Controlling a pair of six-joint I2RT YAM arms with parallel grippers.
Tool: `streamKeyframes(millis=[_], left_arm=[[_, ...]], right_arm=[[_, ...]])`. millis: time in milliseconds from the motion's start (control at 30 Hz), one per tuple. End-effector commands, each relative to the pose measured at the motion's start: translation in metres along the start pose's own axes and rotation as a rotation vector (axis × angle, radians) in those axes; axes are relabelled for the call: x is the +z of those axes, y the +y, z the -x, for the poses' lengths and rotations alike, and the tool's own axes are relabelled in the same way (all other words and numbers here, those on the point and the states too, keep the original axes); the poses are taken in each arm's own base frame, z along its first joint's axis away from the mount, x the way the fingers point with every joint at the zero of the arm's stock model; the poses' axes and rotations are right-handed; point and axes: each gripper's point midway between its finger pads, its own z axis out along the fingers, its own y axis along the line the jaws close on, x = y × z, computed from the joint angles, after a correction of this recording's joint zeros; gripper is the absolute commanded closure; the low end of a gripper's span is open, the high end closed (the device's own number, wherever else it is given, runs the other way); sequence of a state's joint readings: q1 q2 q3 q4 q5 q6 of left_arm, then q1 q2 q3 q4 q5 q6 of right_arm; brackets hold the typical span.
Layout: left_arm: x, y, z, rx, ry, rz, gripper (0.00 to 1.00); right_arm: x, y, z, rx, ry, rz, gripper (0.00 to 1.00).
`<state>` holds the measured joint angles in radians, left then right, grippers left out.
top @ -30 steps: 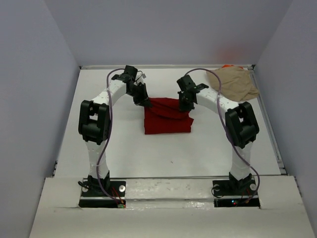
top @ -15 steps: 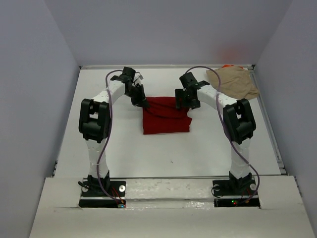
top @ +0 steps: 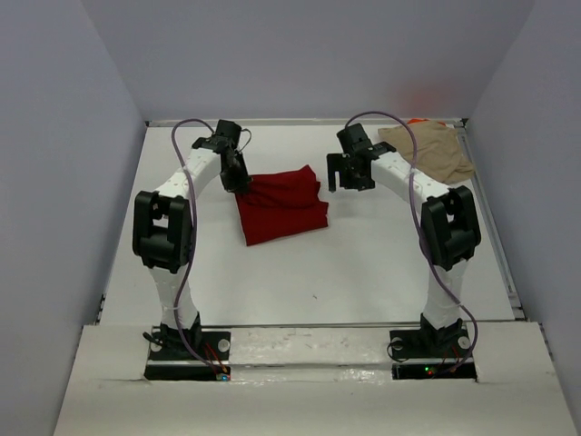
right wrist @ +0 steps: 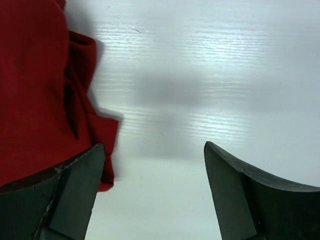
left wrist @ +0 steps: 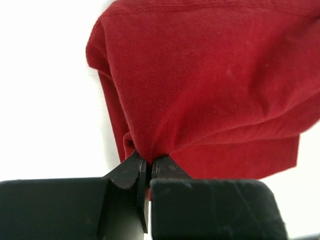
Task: Fold and stack the t-shirts
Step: Fold the tshirt
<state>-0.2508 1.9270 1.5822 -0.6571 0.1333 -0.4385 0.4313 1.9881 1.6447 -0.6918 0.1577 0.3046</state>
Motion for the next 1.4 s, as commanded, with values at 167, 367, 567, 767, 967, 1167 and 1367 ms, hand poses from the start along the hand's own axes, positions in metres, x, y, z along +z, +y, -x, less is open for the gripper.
streamKeyframes(millis=[167, 367, 567, 767, 967, 1167, 1367], left_arm=[[0.005, 0.005, -0.017, 0.008, 0.049, -0.005, 0.68], [0.019, -0.026, -0.057, -0.038, 0.200, -0.277, 0.30], [0.014, -0.020, -0.059, -0.128, 0.175, -0.266, 0.21], [-0.001, 0.020, -0.033, -0.181, 0.038, -0.013, 0.21], [-0.036, 0.043, 0.001, -0.211, -0.138, 0.141, 0.21], [-0.085, 0.006, 0.026, -0.171, -0.236, -0.023, 0.22], [-0.096, -0.038, 0.037, -0.083, -0.221, -0.237, 0.57]], right_arm=[[-0.022, -0.002, 0.017, -0.018, -0.053, 0.018, 0.14], [-0.027, 0.000, 0.020, -0.025, -0.063, 0.033, 0.14], [-0.028, -0.008, 0.020, -0.032, -0.068, 0.018, 0.14], [-0.023, -0.006, 0.015, -0.031, -0.052, 0.028, 0.14], [-0.026, -0.006, 0.016, -0.037, -0.058, 0.031, 0.14], [-0.028, -0.003, 0.018, -0.042, -0.064, 0.048, 0.16], [-0.021, -0.002, 0.016, -0.043, -0.052, 0.050, 0.52]])
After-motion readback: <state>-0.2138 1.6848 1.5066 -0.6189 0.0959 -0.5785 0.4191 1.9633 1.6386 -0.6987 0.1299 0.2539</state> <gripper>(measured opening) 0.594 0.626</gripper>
